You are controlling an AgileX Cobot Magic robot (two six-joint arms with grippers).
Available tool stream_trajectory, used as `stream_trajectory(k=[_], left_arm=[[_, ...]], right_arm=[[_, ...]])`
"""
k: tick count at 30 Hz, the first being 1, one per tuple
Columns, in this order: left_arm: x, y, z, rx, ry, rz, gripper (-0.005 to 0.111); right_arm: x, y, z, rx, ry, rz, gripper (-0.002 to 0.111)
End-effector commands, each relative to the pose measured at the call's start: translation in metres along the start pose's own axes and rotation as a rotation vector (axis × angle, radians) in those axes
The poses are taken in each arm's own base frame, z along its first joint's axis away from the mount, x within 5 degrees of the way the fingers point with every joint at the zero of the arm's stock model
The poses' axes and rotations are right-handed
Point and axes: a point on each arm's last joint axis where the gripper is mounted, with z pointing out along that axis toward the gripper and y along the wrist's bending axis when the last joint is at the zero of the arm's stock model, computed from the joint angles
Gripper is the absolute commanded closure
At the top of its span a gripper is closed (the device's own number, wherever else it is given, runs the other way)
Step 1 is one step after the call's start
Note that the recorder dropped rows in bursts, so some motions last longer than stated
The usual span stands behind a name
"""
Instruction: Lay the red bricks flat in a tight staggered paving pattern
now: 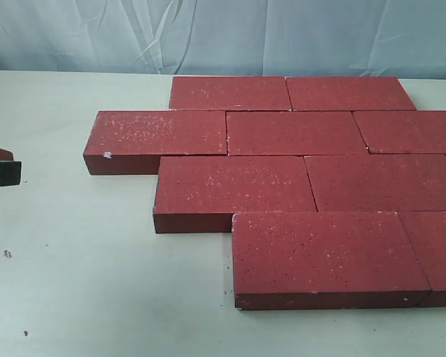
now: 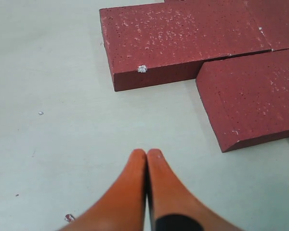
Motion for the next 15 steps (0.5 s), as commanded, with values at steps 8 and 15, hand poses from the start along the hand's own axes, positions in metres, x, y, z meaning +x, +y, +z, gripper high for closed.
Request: stream_trajectory(k=[8,15], left_arm=[[0.0011,-0.0004,-0.0007,0.0,-0.005,0.002,0.107],[0.0011,-0.0004,-0.0007,0.001,-0.006,0.001,0.107]], right_arm=[[-0.0002,-0.0016,-0.0023,0.021,-0.021,-0.055,0.109],[0.0037,-0.0078,-0.0027,0.086,0.032,-0.236,0.109]])
